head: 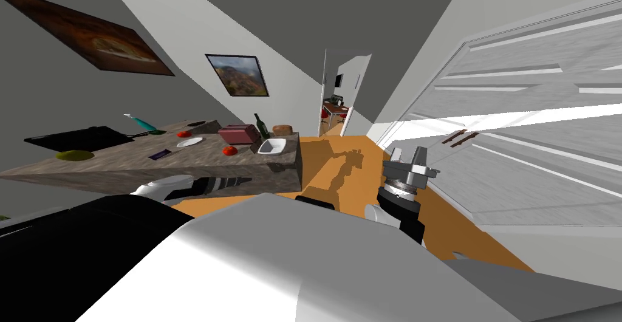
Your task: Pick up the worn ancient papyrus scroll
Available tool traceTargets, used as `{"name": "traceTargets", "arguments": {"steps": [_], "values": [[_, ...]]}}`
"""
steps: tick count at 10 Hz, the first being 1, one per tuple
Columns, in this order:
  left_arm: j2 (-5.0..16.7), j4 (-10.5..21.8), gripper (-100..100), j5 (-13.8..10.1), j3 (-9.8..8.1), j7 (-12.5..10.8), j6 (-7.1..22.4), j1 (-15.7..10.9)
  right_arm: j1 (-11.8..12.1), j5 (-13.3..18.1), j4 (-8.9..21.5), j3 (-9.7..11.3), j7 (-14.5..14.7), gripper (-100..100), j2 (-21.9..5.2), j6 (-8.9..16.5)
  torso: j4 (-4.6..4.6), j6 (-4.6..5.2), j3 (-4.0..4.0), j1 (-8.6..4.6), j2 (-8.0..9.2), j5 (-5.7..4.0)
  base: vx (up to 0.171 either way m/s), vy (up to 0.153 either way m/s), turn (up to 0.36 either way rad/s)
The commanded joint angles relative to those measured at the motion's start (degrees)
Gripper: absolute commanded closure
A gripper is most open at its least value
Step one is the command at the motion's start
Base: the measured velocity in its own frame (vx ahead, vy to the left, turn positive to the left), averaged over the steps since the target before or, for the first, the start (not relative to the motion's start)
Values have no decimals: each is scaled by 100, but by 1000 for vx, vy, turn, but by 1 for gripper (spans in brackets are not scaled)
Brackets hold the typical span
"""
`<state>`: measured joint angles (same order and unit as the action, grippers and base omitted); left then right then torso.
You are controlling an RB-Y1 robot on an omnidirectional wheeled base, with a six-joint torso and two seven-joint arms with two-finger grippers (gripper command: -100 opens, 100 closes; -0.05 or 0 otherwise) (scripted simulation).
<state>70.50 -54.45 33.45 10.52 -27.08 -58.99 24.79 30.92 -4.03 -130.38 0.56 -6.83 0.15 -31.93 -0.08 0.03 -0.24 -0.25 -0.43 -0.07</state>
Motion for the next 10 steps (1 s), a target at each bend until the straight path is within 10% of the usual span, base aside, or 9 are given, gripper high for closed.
{"name": "traceTargets", "arguments": {"steps": [1, 10], "values": [[150, -80, -100, 4, -20, -78, 116, 169, 0, 0, 0, 0, 0, 0, 0, 0, 0, 0, 0, 0, 0, 0, 92, -27, -51], [1089, 1544, -100, 262, 317, -360, -50, 239, 1, 0, 0, -1, 0, 0, -1, 0, -4, -3, -8, 15, -12, 4, 139, -26, -100]]}}
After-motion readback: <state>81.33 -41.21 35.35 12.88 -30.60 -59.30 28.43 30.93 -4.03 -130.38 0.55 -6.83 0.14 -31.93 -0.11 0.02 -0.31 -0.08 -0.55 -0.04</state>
